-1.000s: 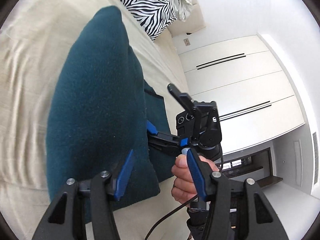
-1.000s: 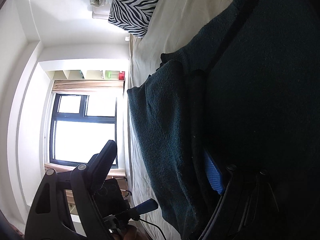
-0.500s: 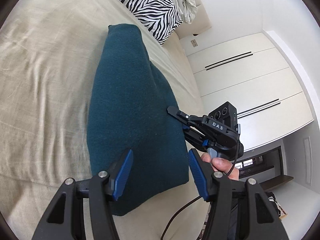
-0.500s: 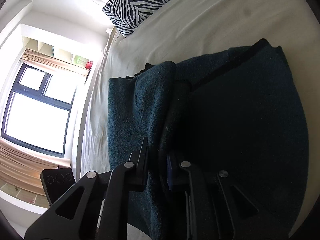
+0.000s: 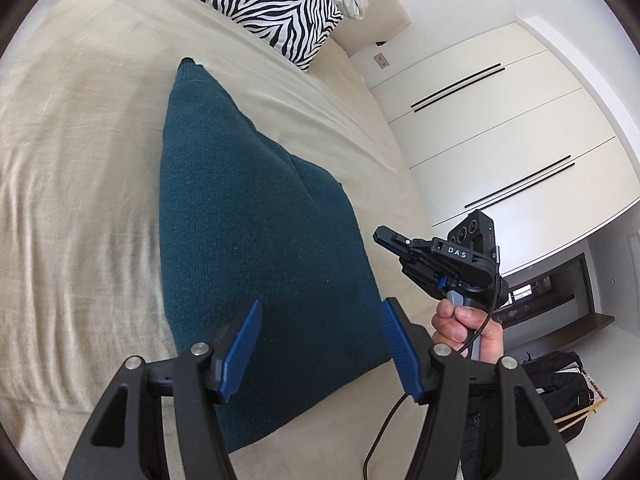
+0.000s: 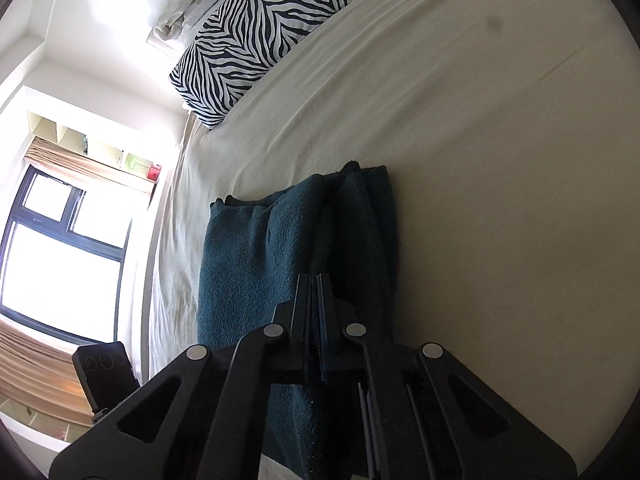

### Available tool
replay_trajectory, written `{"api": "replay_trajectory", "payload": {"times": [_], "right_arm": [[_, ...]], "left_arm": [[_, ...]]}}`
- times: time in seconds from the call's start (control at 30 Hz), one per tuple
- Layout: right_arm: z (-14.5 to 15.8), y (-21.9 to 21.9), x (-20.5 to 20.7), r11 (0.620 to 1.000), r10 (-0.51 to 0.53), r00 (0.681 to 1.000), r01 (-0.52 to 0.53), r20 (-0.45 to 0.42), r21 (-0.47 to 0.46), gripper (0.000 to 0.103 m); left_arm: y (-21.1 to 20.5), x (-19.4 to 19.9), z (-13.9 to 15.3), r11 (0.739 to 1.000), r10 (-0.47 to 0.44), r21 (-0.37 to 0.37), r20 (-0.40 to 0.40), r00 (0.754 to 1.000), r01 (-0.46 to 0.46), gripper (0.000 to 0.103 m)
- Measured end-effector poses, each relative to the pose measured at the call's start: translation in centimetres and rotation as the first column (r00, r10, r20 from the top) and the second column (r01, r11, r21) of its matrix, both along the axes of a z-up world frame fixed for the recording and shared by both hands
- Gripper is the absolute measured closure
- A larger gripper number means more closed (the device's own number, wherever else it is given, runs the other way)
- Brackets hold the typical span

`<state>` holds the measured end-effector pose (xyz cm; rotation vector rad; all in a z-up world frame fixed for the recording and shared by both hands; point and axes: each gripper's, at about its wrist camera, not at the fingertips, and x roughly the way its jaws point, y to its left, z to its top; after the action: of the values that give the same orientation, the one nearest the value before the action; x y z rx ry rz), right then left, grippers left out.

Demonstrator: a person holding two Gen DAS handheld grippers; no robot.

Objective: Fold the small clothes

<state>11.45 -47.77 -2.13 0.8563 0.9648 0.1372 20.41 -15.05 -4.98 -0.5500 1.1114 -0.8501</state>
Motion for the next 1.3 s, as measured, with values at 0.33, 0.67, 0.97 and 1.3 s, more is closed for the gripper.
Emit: {"api": "replay_trajectory", "payload": {"times": [0.33,0.67,0.97,1.3], "right_arm": [[-0.5,1.5,-0.4,0.984,0.044,0.997,-0.053,0.055,0.172,0.05],[-4.6,5.9,2.3,0.989,0.101,0.991,-0.091,-0.088,0.115,0.062],[-2.5,6.2,3.2,0.996,0.082,0.995,-0.083,-0.06,-0.01,0.09],[-2.4,2.2,1.4,1.0,0.008,0.997,-0.01,-0.078,-0.022,0.09]], "left_arm": [[0.3,0.0,-1.3,1.0,0.009,0.006,-0.013,1.0,-0.009,0.038],[0.4,-0.1,-1.5,1.0,0.009,0.004,-0.012,1.0,-0.009,0.038],[-0.2,0.0,-0.5,1.0,-0.002,0.016,-0.004,1.0,0.002,0.037],[-1.6,0.0,-0.2,0.999,-0.029,0.022,0.016,0.999,0.029,0.037]]}}
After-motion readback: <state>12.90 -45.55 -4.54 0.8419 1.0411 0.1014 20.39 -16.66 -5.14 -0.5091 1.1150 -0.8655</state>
